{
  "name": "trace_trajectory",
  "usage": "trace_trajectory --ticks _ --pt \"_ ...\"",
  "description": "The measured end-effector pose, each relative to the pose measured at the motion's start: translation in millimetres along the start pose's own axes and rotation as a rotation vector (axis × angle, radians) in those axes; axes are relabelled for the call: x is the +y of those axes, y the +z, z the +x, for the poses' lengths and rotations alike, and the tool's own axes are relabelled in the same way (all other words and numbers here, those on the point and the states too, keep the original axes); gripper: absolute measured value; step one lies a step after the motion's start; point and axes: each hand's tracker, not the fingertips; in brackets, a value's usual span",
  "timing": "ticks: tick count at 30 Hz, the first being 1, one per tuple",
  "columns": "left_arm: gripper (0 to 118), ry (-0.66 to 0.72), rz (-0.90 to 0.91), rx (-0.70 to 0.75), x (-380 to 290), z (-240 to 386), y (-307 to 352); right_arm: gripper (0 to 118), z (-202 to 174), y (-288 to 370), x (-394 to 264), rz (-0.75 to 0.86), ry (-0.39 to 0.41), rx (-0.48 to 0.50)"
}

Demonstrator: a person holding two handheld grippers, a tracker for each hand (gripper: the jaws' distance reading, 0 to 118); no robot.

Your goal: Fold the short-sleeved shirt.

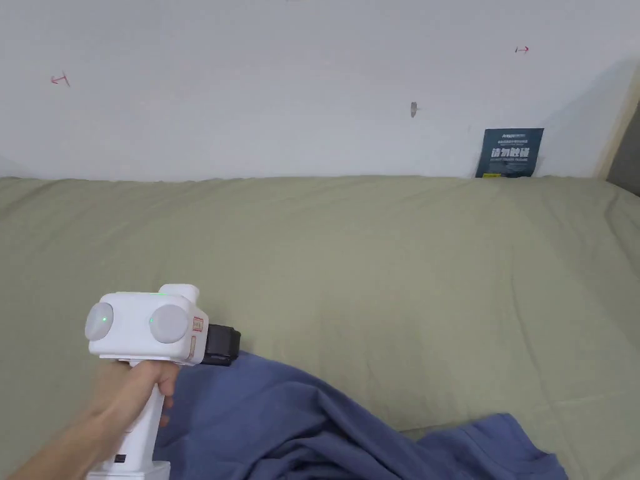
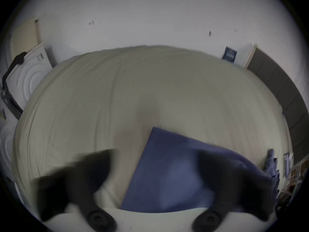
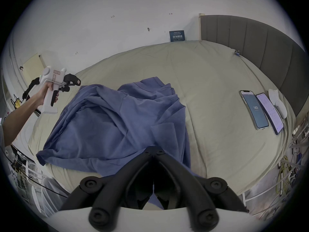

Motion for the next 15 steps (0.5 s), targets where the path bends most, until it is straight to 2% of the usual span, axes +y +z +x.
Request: trace_trajectory --ticks 4,6,7,8,9,11,12,15 --pt "114 -0.025 -0.048 0.022 -2 9 -23 1 9 -6 0 -0.012 -0.002 -0.019" --pt "102 -0.031 -0.059 0.023 -6 12 -27 1 13 -5 0 -0.016 -0.012 -0.024" --pt "86 0.017 -0.055 -0.024 -5 10 -19 1 16 -5 -1 -0.02 -0.017 -0.023" --pt "40 0.045 -0.04 -0.043 -6 11 -8 1 16 -6 -1 -0.021 -0.018 -0.027" --pt "0 0.023 0.0 0.003 -7 13 0 1 17 -6 -1 -0.023 -0.018 -0.03" --pt "0 -0.049 0.042 -0.017 -15 14 5 1 19 -6 0 -0.025 -0.022 -0.031" --pt "0 -0.01 0.003 -0.016 -16 11 6 1 18 -6 2 -0.025 -0.024 -0.033" --pt "0 -0.007 -0.048 -0.022 -19 5 -4 1 19 -3 8 -0.005 -0.007 -0.047"
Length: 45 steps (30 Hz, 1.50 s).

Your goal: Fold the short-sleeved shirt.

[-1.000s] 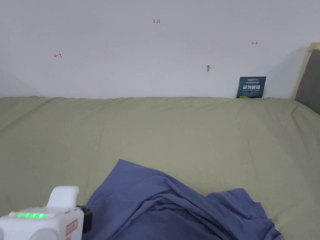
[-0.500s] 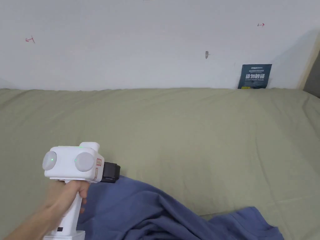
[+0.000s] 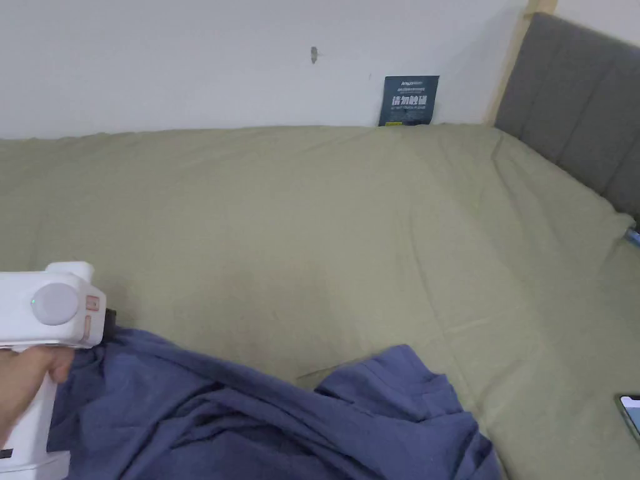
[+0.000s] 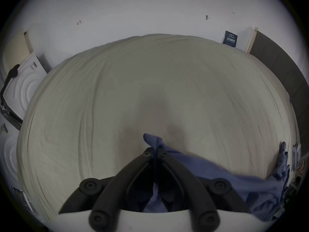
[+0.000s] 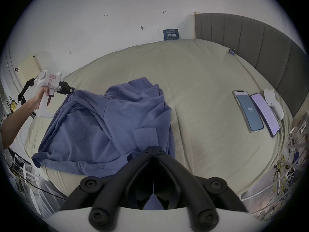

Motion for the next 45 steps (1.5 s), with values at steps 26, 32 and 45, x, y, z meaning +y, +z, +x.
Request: trace_trajectory --ticks 26,32,45 --pt "0 0.009 0.025 -0.005 -6 -1 -10 117 -7 -174 156 -0.235 0.242 0.048" --pt "0 0.011 0.033 -0.006 -7 -1 -9 15 -14 -172 144 -0.225 0.271 0.039" --pt "0 0.086 0.148 0.092 -14 -69 146 15 -17 -23 202 -0.009 0.332 0.124"
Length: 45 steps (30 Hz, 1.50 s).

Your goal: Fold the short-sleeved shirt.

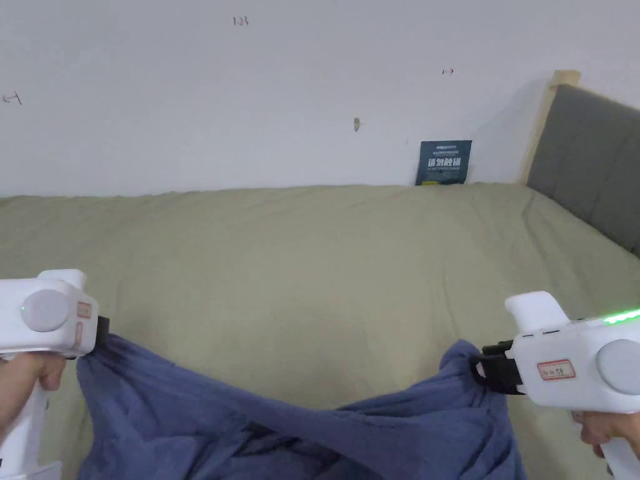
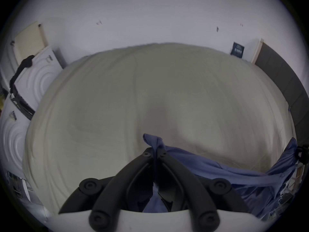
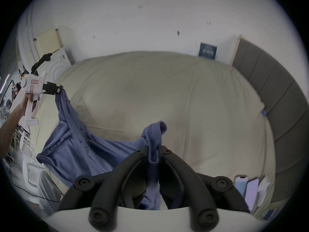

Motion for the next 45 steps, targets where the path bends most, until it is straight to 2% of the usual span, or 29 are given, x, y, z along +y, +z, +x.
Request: trace_trajectory --ticks 6,13,15,17,19,30,36,45 --pt "0 0.056 0.173 0.066 17 -49 120 15 -6 89 34 0.15 0.027 -0.024" --pt "0 0.098 0.347 0.108 33 -86 243 15 15 187 78 0.308 -0.073 -0.038" --pt "0 0.115 0.39 0.077 37 -93 270 12 21 211 87 0.345 -0.097 -0.008" --pt "0 0.152 0.436 0.027 41 -95 296 11 9 236 94 0.372 -0.059 -0.03" --pt "0 0.129 0.462 0.057 45 -92 311 11 1 250 101 0.374 -0.013 -0.089" --pt "0 0.115 0.501 0.091 62 -82 336 10 0 276 139 0.453 -0.042 -0.126" --pt "0 0.115 0.512 0.103 84 -72 331 10 5 275 173 0.488 -0.063 -0.18" --pt "0 0.099 0.524 0.134 141 -48 307 10 33 246 246 0.475 -0.092 -0.22"
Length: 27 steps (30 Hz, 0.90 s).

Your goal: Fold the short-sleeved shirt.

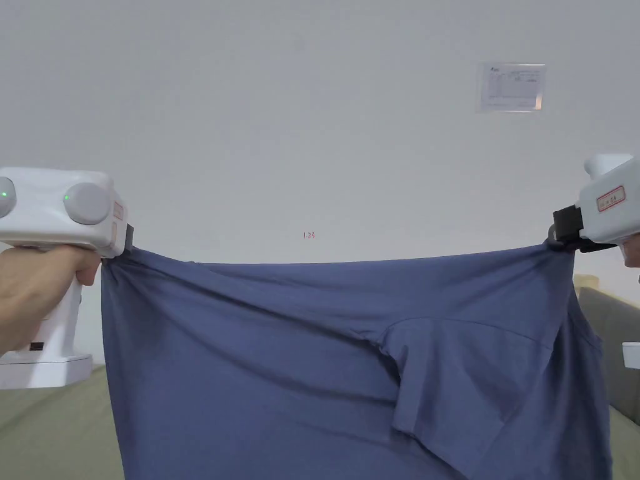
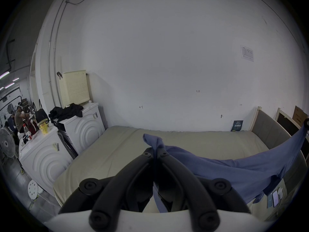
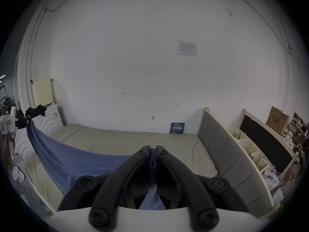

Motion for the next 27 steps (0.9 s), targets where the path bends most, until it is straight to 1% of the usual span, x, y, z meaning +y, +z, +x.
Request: trace_trajectory --ticks 6,13,17,20,23,27 --pt "0 0.002 0.036 0.022 28 25 -45 10 6 -61 25 0.024 -0.025 -0.029" --pt "0 0.004 0.065 0.068 48 51 -109 10 -7 -120 43 0.05 -0.016 -0.058" --pt "0 0.034 0.054 0.092 49 64 -150 10 -11 -161 53 0.053 -0.022 -0.067" --pt "0 0.027 0.048 0.1 41 70 -177 10 -17 -184 49 0.05 -0.032 -0.065" --pt "0 -0.007 0.026 0.116 25 75 -201 10 -21 -210 37 0.025 -0.018 -0.072" --pt "0 -0.04 -0.041 0.103 -20 79 -231 10 -20 -246 -6 -0.037 -0.034 -0.045"
